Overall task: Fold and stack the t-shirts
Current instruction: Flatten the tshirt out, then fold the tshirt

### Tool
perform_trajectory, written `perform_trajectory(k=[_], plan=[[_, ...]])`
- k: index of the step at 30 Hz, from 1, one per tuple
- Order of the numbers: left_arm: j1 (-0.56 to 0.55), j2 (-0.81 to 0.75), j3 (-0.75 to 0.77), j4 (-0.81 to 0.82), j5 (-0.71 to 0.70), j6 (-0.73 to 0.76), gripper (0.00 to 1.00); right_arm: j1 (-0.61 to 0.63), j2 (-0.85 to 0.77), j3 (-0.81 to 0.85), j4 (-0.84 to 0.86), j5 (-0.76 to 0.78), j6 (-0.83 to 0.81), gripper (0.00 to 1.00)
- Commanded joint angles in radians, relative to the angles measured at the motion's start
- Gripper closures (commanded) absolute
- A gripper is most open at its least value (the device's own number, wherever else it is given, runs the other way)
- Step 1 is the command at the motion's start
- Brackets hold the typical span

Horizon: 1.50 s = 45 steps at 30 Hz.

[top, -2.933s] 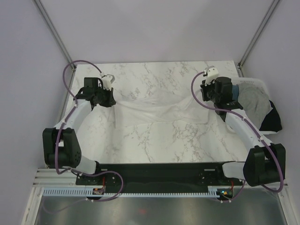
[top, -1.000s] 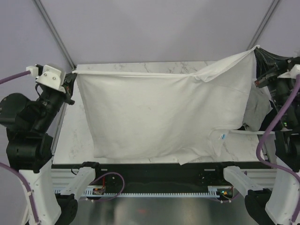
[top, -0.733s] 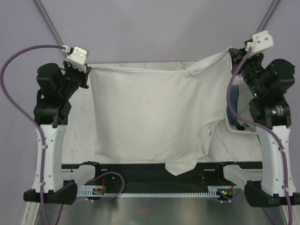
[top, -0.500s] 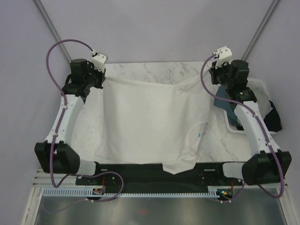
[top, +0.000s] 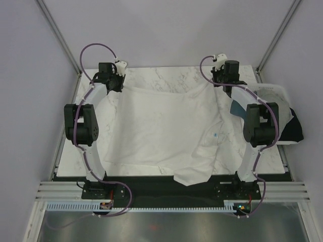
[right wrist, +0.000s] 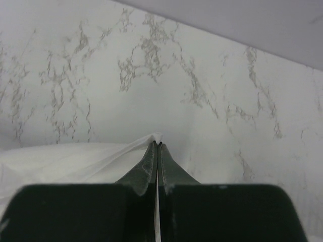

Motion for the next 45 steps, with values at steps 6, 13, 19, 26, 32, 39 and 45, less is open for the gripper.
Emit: perform_trajectory(k=[6, 13, 19, 26, 32, 39, 45], plan=[[0.007, 0.089, 0.150, 0.128, -0.112, -0.041, 0.98, -0.002, 0.229, 0.395, 0.018, 0.002, 0.031, 1.00], [0.018, 0.150, 0.216, 0.143, -0.168, -0.019, 0.98, 0.009, 0.396, 0.694, -0.069, -0.001, 0.022, 1.00], [0.026, 0.216, 0.284, 0.142, -0.190, -0.014, 0.98, 0.040, 0.474, 0.788, -0.086, 0.022, 0.007, 1.00], [0.026, 0.186, 0.267, 0.122, -0.159, -0.015, 0.98, 0.052, 0.392, 0.623, -0.083, 0.029, -0.015, 1.00], [0.026, 0.057, 0.170, 0.113, -0.098, -0.015, 0.98, 0.043, 0.217, 0.420, -0.068, 0.016, -0.015, 1.00], [0.026, -0.058, 0.040, 0.085, -0.040, -0.019, 0.98, 0.043, 0.008, 0.140, -0.013, -0.001, -0.015, 1.00], [0.026, -0.147, -0.070, 0.088, -0.017, -0.008, 0.98, 0.043, -0.111, -0.014, -0.010, -0.019, 0.004, 1.00]])
